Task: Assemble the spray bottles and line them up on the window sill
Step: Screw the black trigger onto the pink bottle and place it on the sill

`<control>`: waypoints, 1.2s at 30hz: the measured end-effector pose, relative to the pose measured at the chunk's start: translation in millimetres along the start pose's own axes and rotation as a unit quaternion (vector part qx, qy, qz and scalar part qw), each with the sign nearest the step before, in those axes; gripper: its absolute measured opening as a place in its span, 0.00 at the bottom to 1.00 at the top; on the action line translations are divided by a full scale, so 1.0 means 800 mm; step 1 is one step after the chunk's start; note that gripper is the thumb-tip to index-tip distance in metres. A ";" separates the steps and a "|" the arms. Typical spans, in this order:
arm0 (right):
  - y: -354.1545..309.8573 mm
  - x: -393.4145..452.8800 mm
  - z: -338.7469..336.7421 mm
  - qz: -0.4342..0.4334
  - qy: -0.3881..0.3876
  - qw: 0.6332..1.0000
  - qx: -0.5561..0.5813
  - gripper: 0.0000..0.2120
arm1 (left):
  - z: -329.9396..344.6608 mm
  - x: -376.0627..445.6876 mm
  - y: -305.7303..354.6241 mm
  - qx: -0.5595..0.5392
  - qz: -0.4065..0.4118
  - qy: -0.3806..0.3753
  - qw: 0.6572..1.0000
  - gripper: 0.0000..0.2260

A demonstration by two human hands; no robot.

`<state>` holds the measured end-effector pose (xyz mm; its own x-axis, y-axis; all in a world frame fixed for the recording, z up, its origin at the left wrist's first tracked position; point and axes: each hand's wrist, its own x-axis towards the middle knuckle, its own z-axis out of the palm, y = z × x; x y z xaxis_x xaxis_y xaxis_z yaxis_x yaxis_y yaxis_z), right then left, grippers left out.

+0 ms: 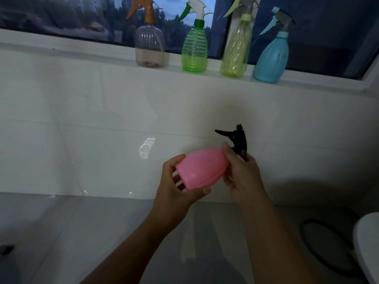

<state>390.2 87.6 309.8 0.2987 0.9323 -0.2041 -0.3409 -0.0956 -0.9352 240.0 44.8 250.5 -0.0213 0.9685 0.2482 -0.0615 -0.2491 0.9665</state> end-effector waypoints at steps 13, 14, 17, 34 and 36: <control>-0.092 0.022 -0.026 -0.189 0.013 0.949 -0.254 0.53 | 0.105 0.088 0.024 0.179 0.125 -0.047 0.975 0.47; -0.110 0.031 -0.033 -0.200 0.021 0.949 -0.243 0.53 | 0.117 0.102 0.036 0.202 0.133 -0.065 0.968 0.49; -0.171 0.071 -0.054 -0.242 0.057 0.943 -0.220 0.52 | 0.164 0.149 0.081 0.236 0.149 -0.106 0.954 0.51; -0.338 0.312 -0.124 -0.337 0.115 0.876 -0.325 0.48 | 0.367 0.347 0.170 0.313 0.102 -0.227 0.916 0.46; -0.339 0.323 -0.120 -0.334 0.115 0.876 -0.328 0.48 | 0.369 0.359 0.169 0.309 0.078 -0.224 0.921 0.45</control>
<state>645.3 320.7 483.0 0.4339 0.7682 0.4707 0.5427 0.1941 -0.8172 520.2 290.9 471.9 0.4404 0.8606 0.2558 0.4906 -0.4693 0.7342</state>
